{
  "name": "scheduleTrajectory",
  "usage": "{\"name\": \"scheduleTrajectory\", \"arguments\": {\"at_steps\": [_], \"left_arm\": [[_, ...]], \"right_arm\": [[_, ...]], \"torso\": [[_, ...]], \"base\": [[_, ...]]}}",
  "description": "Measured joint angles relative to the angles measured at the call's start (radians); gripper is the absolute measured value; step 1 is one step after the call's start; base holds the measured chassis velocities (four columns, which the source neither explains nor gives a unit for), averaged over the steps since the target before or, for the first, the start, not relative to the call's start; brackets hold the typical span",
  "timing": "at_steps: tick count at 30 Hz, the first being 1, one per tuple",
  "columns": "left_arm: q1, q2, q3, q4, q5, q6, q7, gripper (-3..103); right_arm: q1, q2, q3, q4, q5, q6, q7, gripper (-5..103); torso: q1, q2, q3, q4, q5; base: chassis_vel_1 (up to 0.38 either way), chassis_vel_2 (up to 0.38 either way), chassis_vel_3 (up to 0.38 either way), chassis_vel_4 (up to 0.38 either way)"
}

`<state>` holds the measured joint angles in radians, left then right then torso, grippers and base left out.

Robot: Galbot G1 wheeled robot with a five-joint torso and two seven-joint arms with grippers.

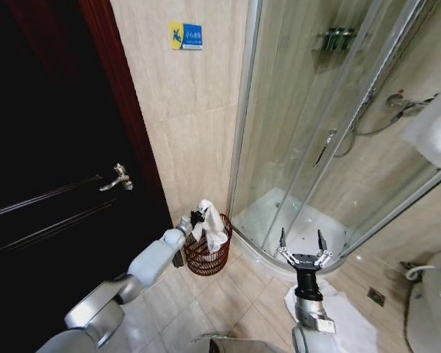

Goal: Discard the used towel into the hamper.

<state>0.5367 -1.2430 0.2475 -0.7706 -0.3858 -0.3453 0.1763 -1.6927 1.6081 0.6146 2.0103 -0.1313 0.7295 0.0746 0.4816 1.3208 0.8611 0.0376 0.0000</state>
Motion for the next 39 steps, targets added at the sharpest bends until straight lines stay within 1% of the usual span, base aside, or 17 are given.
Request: {"name": "scheduleTrajectory", "arguments": {"at_steps": [3,4,5,8,11,14,15,18,22,24,30,32,39], "left_arm": [[-0.007,-0.006,0.022,0.033,0.012,-0.017,0.013,3],[-0.014,-0.011,0.042,0.061,0.018,-0.028,0.020,3],[-0.014,-0.011,0.042,0.061,0.018,-0.028,0.020,3],[-0.031,-0.039,0.060,0.146,0.053,-0.058,0.018,3],[-0.037,-0.047,0.070,0.178,0.067,-0.069,0.017,3],[-0.057,-0.066,0.094,0.261,0.104,-0.091,0.031,3],[-0.057,-0.066,0.094,0.261,0.104,-0.091,0.031,3],[-0.078,-0.096,0.103,0.327,0.135,-0.101,0.044,3],[-0.094,-0.117,0.118,0.366,0.146,-0.105,0.054,3],[-0.112,-0.140,0.122,0.407,0.159,-0.106,0.058,3],[-0.115,-0.161,0.139,0.423,0.169,-0.089,0.059,3],[-0.114,-0.173,0.137,0.425,0.182,-0.079,0.048,3],[-0.096,-0.181,0.122,0.415,0.202,-0.076,0.039,3]], "right_arm": [[0.001,0.000,0.004,-0.005,0.003,0.003,0.005,100],[0.001,0.000,0.006,-0.007,0.006,0.005,0.006,100],[0.001,0.000,0.006,-0.007,0.006,0.005,0.006,100],[0.001,0.000,0.010,-0.009,0.011,0.006,0.006,100],[0.000,0.000,0.012,-0.010,0.019,0.007,0.006,100],[0.005,0.000,0.013,-0.024,0.031,0.016,0.006,100],[0.005,0.000,0.013,-0.024,0.031,0.016,0.006,100],[-0.002,0.000,0.009,-0.009,0.034,0.016,0.005,100],[-0.003,0.000,0.009,0.002,0.037,0.015,0.004,100],[-0.005,0.000,0.009,0.004,0.038,0.015,0.004,100],[-0.011,0.000,0.011,0.004,0.038,0.024,0.004,100],[-0.013,0.000,0.013,0.004,0.038,0.034,0.004,100],[-0.036,0.000,0.013,0.026,0.053,0.027,-0.013,100]], "torso": [[0.000,0.000,0.000,0.0000,0.0002],[0.000,0.000,0.000,0.0000,0.0001],[0.000,0.000,0.000,0.0000,0.0001],[0.000,0.000,0.000,0.0000,0.0001],[0.000,0.000,0.000,-0.0002,0.0000],[0.000,0.000,0.000,0.0002,0.0002],[0.000,0.000,0.000,0.0002,0.0002],[0.000,0.000,0.000,0.0000,0.0002],[0.000,0.000,0.000,-0.0001,0.0000],[0.000,0.000,0.000,-0.0001,0.0001],[0.000,0.000,0.000,0.0001,0.0001],[0.000,0.000,0.000,0.0001,0.0002],[0.000,0.000,0.000,0.0000,0.0001]], "base": [[0.000,0.000,0.000,0.000],[0.000,0.000,0.000,0.000],[0.000,0.000,0.000,0.000],[0.000,0.000,0.000,0.000],[0.000,0.000,0.000,0.000],[0.000,0.000,0.000,0.000],[0.000,0.000,0.000,0.000],[0.000,0.000,0.000,0.000],[0.000,0.000,0.000,0.000],[0.000,0.000,0.000,0.000],[0.000,0.000,0.000,0.000],[0.000,0.000,0.000,0.000],[0.000,0.000,0.000,0.000]]}}
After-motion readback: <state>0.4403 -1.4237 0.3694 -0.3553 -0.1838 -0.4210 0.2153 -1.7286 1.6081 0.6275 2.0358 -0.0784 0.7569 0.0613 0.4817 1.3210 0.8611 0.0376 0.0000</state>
